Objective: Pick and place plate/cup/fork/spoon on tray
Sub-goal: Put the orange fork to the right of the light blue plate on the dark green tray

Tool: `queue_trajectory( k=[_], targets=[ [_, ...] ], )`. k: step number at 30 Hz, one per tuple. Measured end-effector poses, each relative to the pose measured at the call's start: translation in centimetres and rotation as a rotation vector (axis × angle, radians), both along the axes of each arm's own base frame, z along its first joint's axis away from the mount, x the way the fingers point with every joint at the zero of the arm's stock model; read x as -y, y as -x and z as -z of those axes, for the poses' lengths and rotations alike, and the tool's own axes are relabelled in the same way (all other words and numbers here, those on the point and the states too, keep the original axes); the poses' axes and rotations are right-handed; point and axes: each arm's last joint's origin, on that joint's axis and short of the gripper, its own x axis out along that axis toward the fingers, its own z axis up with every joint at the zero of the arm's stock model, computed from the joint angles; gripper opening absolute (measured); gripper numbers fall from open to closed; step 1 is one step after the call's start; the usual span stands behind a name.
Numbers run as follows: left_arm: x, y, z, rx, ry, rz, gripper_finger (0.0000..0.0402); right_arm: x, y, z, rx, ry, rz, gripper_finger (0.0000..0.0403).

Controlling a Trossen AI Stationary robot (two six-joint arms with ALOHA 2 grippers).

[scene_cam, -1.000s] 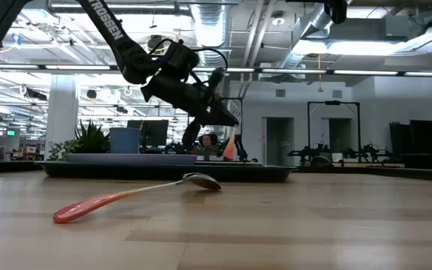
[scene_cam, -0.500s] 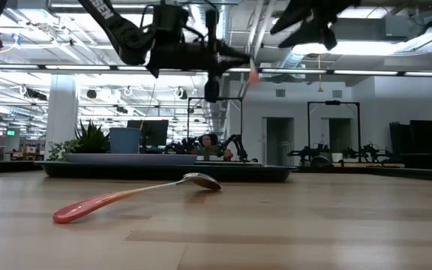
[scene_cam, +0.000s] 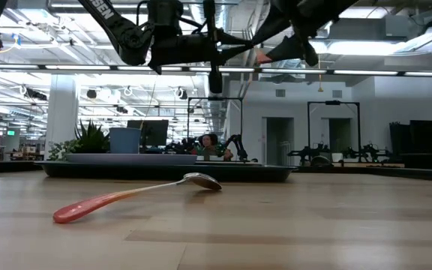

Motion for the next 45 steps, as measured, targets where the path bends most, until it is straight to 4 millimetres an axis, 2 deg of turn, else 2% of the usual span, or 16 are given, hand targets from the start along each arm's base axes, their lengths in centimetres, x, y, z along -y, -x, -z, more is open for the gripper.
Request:
queue_trajectory(
  k=[3, 6, 8, 11, 13, 18, 20, 28, 33, 37, 45],
  targets=[
    [0.0, 0.0, -0.1, 0.005, -0.003, 0.002, 0.0000, 0.0, -0.3, 0.4, -0.013, -0.010, -0.009, 0.0239],
    [0.0, 0.0, 0.0, 0.004, -0.003, 0.009, 0.0000, 0.0, -0.3, 0.4, -0.009, -0.014, -0.012, 0.0202],
    [0.0, 0.0, 0.0, 0.004, -0.003, 0.008, 0.0000, 0.0, -0.3, 0.4, -0.009, -0.015, -0.013, 0.0154],
    [-0.2, 0.1, 0.0, 0.002, -0.001, 0.004, 0.0000, -0.1, -0.2, 0.1, 0.004, -0.016, -0.014, 0.0055],
    [-0.4, 0.2, -0.1, 0.011, -0.008, 0.006, 0.0000, -0.1, -0.1, 0.1, 0.009, -0.023, -0.009, 0.0020],
    [-0.7, 0.3, 0.1, -0.007, -0.024, -0.003, 0.0003, -0.1, -0.2, 0.1, 0.017, -0.048, 0.014, 0.0007],
    [-0.9, 0.4, 0.1, -0.010, -0.051, 0.003, 0.0015, -0.2, -0.2, 0.1, 0.018, -0.043, 0.021, 0.0006],
    [-4.4, 2.3, -0.3, 0.025, -0.053, 0.002, 0.0132, 0.0, -0.3, 0.1, 0.030, -0.052, 0.049, 0.0002],
    [-5.0, 2.8, 0.0, -0.006, -0.050, 0.088, 0.0182, -0.1, -0.3, 0.3, 0.018, -0.074, 0.039, 0.0001],
    [-5.4, 3.2, 0.1, -0.009, -0.113, 0.156, 0.0191, -0.3, 0.0, 0.9, -0.039, -0.116, 0.034, 0.0001],
    [-5.1, 3.3, 0.1, 0.017, -0.286, 0.245, 0.0182, -0.5, 0.2, 2.3, -0.045, -0.245, 0.009, 0.0001]
  ],
)
